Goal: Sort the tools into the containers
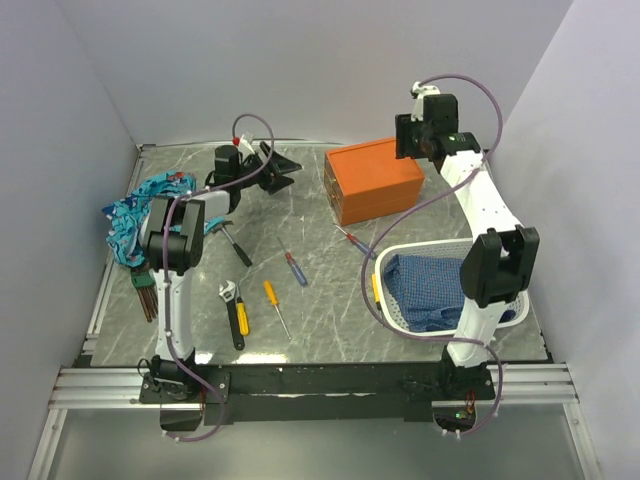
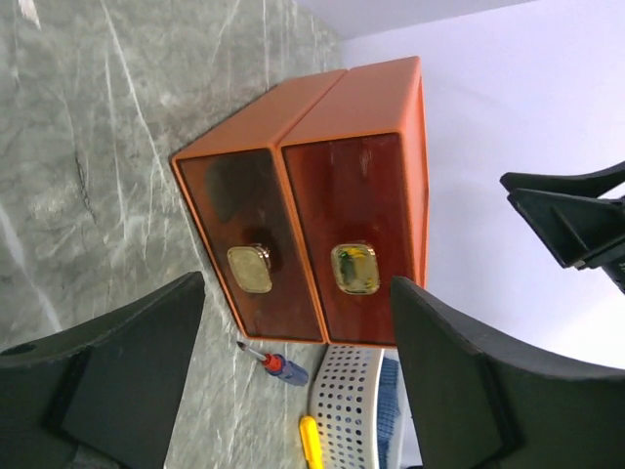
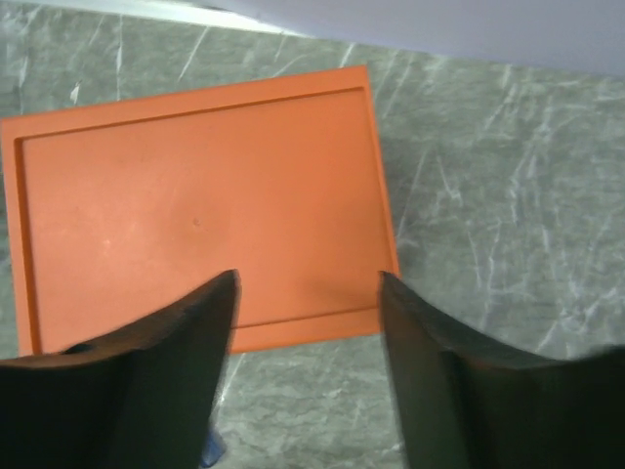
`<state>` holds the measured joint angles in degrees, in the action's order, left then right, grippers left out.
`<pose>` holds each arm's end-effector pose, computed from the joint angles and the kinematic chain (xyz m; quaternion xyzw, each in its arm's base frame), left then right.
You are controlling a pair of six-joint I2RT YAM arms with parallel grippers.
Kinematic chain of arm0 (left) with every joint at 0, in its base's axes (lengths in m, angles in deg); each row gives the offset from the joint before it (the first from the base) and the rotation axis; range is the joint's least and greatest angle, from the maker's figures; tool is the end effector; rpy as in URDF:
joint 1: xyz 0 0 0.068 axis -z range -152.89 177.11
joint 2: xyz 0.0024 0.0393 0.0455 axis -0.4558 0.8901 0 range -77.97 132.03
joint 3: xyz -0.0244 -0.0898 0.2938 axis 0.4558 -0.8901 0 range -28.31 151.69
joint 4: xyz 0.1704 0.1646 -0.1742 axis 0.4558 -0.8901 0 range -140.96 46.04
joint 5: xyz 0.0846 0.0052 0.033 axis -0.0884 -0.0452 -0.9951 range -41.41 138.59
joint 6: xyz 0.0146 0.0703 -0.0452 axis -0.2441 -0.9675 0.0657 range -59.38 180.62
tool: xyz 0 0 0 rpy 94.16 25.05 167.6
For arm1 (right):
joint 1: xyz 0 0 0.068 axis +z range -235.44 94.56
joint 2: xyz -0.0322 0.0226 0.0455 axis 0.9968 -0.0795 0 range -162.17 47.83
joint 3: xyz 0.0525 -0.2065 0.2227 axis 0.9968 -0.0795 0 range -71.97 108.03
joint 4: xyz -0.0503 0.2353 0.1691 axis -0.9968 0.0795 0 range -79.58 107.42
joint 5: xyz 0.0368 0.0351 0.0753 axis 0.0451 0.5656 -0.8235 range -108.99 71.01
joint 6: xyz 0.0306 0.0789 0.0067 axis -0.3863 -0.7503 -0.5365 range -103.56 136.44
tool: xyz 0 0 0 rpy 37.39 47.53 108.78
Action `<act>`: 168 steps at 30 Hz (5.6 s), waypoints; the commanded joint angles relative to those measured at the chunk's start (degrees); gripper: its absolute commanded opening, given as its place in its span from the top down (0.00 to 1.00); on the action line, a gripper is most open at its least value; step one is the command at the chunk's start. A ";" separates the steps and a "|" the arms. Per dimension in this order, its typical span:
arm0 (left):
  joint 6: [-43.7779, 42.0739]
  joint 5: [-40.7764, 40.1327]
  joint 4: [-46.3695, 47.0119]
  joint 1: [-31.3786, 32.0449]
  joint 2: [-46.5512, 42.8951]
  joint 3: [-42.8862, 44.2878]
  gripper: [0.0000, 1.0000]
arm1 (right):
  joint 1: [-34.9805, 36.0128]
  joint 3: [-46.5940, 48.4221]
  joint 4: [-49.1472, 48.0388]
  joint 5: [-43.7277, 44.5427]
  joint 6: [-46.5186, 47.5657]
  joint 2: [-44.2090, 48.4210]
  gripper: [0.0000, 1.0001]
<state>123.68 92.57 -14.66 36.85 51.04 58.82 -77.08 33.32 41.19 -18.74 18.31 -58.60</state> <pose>0.5648 -0.1494 0.1773 -0.1154 0.7517 -0.5793 0.2933 0.5064 0.0742 0.3776 -0.0770 0.8708 0.0256 0.4849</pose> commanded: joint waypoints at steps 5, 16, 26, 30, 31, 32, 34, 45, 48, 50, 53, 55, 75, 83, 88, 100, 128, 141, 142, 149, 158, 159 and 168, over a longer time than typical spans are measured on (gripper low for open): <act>11.37 3.12 15.95 3.27 5.19 3.13 0.26 | -0.19 6.23 0.88 -14.84 -1.60 -6.32 0.79; 14.19 2.16 18.52 6.35 8.36 5.15 0.31 | -0.01 6.07 2.46 -16.42 -0.02 -11.25 1.00; 15.33 3.82 19.39 7.75 11.88 9.72 0.32 | 0.34 1.49 3.95 -13.70 1.91 -10.90 1.00; 14.63 4.00 17.29 8.02 12.05 10.69 0.33 | 0.34 0.96 4.30 -13.70 1.47 -10.90 1.00; 14.71 4.00 17.28 8.02 12.14 10.52 0.33 | 0.34 0.96 4.30 -13.70 1.38 -10.90 1.00; 14.89 4.00 17.63 8.02 12.14 10.43 0.33 | 0.43 0.96 4.39 -13.79 1.30 -10.90 1.00; 15.42 4.26 18.07 8.02 12.40 10.43 0.34 | 0.43 1.14 4.48 -13.70 1.38 -10.99 1.00; 15.33 5.76 19.21 8.54 12.49 11.04 0.44 | 0.60 -0.44 4.83 -12.38 2.44 -11.16 1.00; 14.81 6.29 18.17 8.72 12.67 11.57 0.47 | 0.52 -0.36 4.75 -12.03 2.53 -11.43 1.00; 14.80 6.72 17.81 8.72 12.84 11.92 0.48 | 0.52 -0.35 4.83 -12.03 2.61 -11.60 1.00; 15.33 6.99 18.51 8.72 12.93 11.66 0.54 | 0.52 -0.35 4.83 -12.29 2.70 -11.87 1.00; 15.33 6.99 18.69 8.72 12.67 11.39 0.63 | 0.60 -0.36 4.83 -12.73 3.05 -11.96 1.00; 7.43 13.14 8.06 1.87 3.00 0.06 0.99 | 0.60 -0.79 4.48 -12.12 5.43 -13.36 1.00; 0.86 15.42 -1.31 -0.59 -0.69 -3.20 0.98 | 0.60 0.00 4.31 -11.77 6.74 -14.51 1.00; -6.63 13.86 -11.44 -1.47 -3.06 -2.93 0.39 | 0.60 0.17 3.87 -12.03 6.74 -14.50 1.00; -25.01 -20.86 -56.97 -2.09 -16.85 -0.20 0.24 | 0.52 0.70 3.78 -12.47 7.01 -14.59 0.97; -31.70 -31.87 -52.77 -13.42 -51.73 -13.90 0.12 | 39.01 -26.19 -1.49 -5.87 -9.95 14.60 0.36; -32.05 -25.98 -52.86 -26.33 -67.83 -22.97 0.09 | 44.64 -26.37 -5.18 -0.34 -14.71 1.85 0.34; -30.39 -23.79 -52.77 -27.31 -68.01 -23.58 0.09 | 44.55 -25.50 -5.54 0.88 -14.53 0.28 0.34; -27.65 -19.55 -50.66 -30.66 -69.25 -25.96 0.10 | 42.97 -19.52 -6.42 2.39 -11.45 -7.12 0.36; -26.51 -18.32 -49.78 -30.74 -67.23 -25.96 0.11 | 42.27 -20.30 -5.97 0.81 -8.90 -10.90 0.52; -26.59 -18.50 -49.86 -30.74 -67.05 -25.79 0.11 | 42.35 -21.09 -6.15 0.54 -8.73 -10.64 0.53; -26.06 -17.97 -48.81 -30.74 -65.20 -25.08 0.11 | 42.35 -20.22 -4.75 -1.65 -4.51 -7.75 0.85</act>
<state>97.37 73.32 -66.25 6.29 -14.49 32.33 -34.74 11.53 36.25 -18.98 10.57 -69.86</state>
